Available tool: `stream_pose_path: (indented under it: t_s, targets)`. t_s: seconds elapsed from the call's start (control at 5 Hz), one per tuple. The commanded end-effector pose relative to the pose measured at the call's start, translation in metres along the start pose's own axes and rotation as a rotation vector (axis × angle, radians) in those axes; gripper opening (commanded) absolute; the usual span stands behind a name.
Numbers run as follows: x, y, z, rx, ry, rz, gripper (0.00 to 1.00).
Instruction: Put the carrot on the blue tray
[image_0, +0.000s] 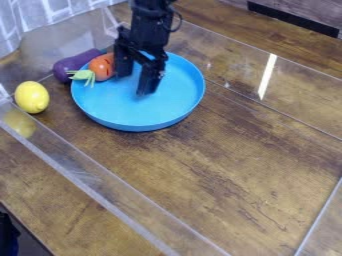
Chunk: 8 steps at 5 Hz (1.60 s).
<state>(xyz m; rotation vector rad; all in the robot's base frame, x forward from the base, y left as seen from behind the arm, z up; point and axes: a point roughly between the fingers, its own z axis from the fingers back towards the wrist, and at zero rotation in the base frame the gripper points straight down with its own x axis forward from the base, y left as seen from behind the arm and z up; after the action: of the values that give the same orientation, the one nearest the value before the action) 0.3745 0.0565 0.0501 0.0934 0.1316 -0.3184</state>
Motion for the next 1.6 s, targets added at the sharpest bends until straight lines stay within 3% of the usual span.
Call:
stream_pose_path:
  t_s: [0.0, 0.4, 0.8, 1.0, 1.2, 1.4]
  targets:
    - [-0.009, -0.003, 0.037, 0.046, -0.091, -0.05, 1.0]
    - [-0.008, 0.0, 0.029, 0.053, -0.11, -0.21, 1.0]
    - [0.0, 0.002, 0.01, 0.041, -0.119, -0.237, 1.0]
    - [0.003, 0.004, 0.003, 0.039, -0.124, -0.248, 0.0]
    - [-0.002, 0.012, -0.007, 0.03, -0.131, -0.254, 1.0]
    - [-0.008, 0.022, -0.015, 0.026, -0.137, -0.256, 0.0]
